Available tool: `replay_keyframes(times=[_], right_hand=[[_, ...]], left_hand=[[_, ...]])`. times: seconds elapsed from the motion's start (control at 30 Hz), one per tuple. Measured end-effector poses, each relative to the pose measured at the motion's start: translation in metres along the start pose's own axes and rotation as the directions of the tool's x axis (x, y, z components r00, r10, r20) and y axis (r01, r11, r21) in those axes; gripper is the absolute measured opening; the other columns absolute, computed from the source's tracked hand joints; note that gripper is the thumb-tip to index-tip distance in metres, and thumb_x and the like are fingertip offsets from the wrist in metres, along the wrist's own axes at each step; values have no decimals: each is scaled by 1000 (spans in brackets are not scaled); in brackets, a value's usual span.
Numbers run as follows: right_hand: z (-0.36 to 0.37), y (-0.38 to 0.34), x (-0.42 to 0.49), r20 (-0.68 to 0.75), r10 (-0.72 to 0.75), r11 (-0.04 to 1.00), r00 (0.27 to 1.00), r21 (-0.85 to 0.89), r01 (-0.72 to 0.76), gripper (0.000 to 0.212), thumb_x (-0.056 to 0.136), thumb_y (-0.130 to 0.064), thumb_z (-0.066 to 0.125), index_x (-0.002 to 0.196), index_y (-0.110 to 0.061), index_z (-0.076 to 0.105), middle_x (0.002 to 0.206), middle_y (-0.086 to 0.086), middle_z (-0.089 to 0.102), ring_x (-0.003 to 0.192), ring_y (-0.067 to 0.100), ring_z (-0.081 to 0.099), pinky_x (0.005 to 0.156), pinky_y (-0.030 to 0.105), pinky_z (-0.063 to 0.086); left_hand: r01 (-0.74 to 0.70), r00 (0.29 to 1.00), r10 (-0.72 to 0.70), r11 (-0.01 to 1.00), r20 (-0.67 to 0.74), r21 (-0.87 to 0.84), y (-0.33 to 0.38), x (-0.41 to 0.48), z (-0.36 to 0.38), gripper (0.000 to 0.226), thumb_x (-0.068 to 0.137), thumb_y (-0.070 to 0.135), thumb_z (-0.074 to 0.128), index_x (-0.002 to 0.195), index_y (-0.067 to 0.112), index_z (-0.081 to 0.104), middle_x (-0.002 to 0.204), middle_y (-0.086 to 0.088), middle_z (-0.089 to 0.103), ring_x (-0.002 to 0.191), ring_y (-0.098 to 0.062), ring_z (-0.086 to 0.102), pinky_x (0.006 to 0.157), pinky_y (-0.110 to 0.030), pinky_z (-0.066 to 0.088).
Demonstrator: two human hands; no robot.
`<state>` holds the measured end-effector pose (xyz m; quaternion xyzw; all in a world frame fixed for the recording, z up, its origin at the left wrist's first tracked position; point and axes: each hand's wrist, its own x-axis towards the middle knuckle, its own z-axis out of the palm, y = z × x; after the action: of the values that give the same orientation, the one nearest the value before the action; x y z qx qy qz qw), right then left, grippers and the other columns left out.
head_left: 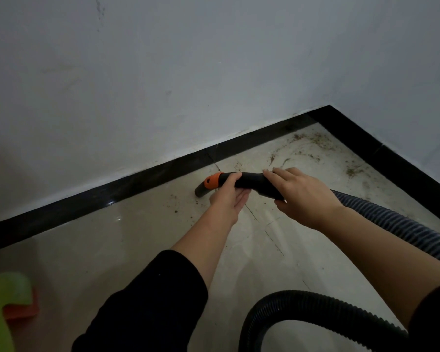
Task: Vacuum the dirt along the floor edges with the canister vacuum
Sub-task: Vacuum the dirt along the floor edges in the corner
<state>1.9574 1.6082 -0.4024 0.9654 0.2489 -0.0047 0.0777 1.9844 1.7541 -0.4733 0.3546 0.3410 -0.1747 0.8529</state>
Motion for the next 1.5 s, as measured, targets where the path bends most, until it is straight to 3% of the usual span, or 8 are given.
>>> replay_keyframes(times=[0.43,0.83,1.03,1.27,1.5], right_hand=[[-1,0,-2,-23,-7,999,1000,39,8,56,92,-22,56,143,-20,34,128,-1,53,110,20,49,81,30,50],[-12,-8,-6,-40,-14,998,999,64,16,54,91,-19,57,140,-19,37,124,0,54,107,19,49,82,33,50],[-11,-12,-10,-31,-3,999,1000,54,5,55,90,-19,57,141,-19,37,124,0,54,107,20,49,81,33,51],[-11,-16,-9,-36,-12,998,999,58,14,52,90,-18,56,140,-18,38,123,2,55,105,20,50,82,32,50],[-10,-18,-8,-37,-26,998,999,56,29,54,91,-20,57,141,-20,36,125,0,53,106,19,49,82,30,50]], left_hand=[[17,1000,-17,999,-16,28,2,-9,-3,42,86,20,73,120,2,57,100,-17,72,84,-20,71,65,-24,56],[3,1000,-1,998,-31,70,12,-29,-6,41,87,21,73,119,2,58,93,-17,72,79,-18,71,52,-21,56],[-2,1000,3,999,-13,47,7,-34,-9,42,87,21,72,122,1,56,96,-17,72,82,-18,70,57,-21,57],[-19,999,21,998,-31,54,7,-33,-14,28,88,21,71,107,6,57,89,-15,72,84,-19,71,68,-25,57],[-16,1000,16,1000,-24,21,5,-30,-18,25,88,19,71,104,5,57,96,-17,72,89,-22,71,77,-27,57]])
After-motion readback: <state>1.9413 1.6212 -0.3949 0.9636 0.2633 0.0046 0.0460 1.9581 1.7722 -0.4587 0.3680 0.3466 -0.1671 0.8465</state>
